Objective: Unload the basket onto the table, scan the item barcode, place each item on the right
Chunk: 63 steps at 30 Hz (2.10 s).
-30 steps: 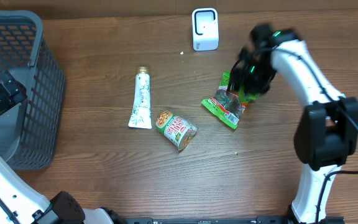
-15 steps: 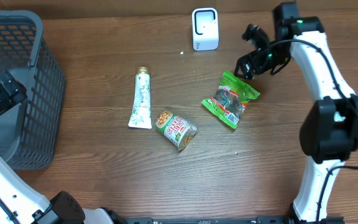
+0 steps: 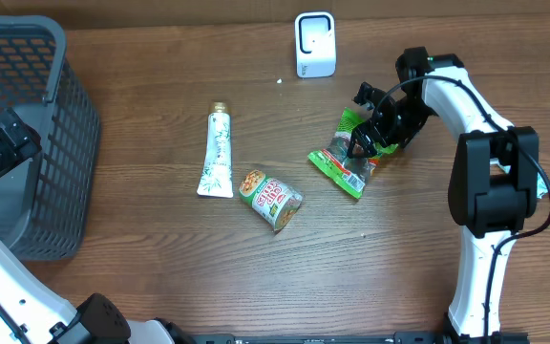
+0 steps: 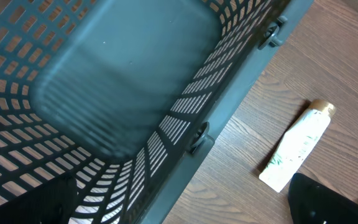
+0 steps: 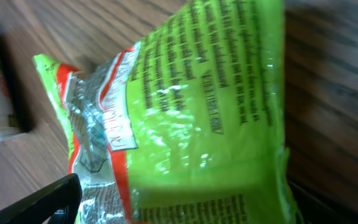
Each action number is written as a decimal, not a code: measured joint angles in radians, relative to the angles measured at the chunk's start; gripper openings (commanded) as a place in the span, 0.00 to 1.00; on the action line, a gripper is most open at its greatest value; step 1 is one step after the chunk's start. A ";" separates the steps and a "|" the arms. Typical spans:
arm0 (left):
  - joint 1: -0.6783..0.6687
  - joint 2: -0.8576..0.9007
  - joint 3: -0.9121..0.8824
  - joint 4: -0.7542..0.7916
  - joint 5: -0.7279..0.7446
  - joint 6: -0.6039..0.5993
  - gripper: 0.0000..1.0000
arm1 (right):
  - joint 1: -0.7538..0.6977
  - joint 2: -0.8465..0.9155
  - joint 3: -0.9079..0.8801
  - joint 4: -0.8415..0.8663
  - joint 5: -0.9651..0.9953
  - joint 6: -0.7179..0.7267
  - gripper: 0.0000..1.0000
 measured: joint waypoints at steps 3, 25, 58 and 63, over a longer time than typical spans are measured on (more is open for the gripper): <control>0.000 0.000 0.000 0.000 0.000 0.000 1.00 | 0.000 -0.029 -0.072 0.074 -0.031 0.032 0.78; 0.000 0.000 0.000 0.000 0.000 0.000 1.00 | -0.089 -0.009 -0.085 0.119 -0.305 0.439 0.04; 0.000 0.000 0.000 0.000 0.000 0.000 1.00 | -0.031 -0.698 -0.035 0.193 -0.058 0.959 0.04; 0.000 0.000 0.000 0.000 0.000 0.000 1.00 | -0.004 -0.699 -0.035 0.194 0.034 0.942 0.04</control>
